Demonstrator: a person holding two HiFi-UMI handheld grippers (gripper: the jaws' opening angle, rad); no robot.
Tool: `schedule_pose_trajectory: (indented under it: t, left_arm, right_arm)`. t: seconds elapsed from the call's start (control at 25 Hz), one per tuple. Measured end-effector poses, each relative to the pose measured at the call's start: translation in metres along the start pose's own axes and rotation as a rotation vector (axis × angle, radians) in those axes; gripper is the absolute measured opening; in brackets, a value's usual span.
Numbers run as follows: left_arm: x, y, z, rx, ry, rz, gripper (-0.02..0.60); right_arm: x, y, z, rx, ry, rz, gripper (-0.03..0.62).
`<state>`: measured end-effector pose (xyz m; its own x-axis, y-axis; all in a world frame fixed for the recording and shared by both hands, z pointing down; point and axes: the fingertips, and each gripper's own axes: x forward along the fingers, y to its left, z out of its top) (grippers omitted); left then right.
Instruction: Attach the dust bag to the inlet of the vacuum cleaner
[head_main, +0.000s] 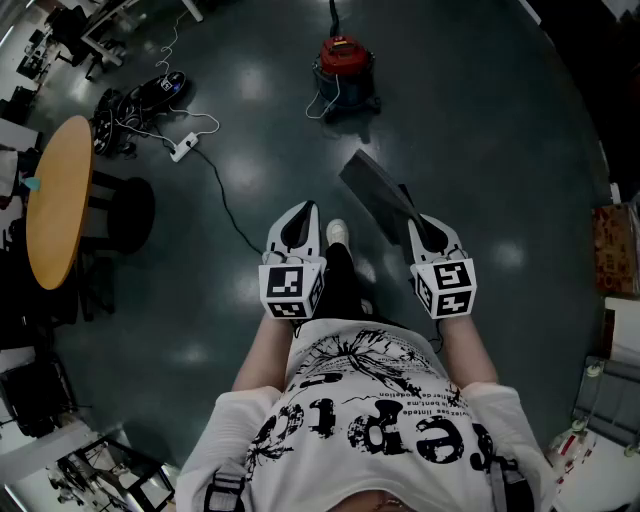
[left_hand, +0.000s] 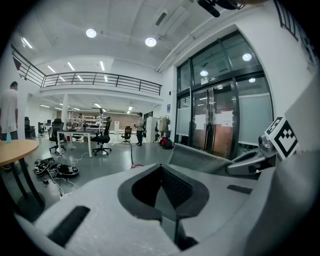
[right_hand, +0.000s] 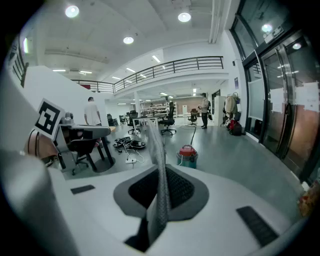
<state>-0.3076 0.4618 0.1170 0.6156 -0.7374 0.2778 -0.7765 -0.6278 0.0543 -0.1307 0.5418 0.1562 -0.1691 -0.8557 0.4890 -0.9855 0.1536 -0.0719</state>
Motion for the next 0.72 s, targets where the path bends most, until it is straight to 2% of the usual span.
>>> schedule_pose_trajectory:
  t: [0.24,0.52,0.72]
  left_arm:
    - [0.088,0.048,0.002,-0.013,0.024,-0.026,0.003]
    - [0.219,0.106,0.037,-0.019,0.059,-0.085,0.003]
    - [0.291,0.136,0.072,-0.006,0.070,-0.122,0.003]
  right_arm:
    - [0.084,-0.030,0.025,0.017,0.032,-0.018,0.026]
    - [0.199,-0.074,0.093,-0.024,0.099,-0.013,0.026]
    - [0.261,-0.108,0.143,-0.037,0.099,-0.024,0.026]
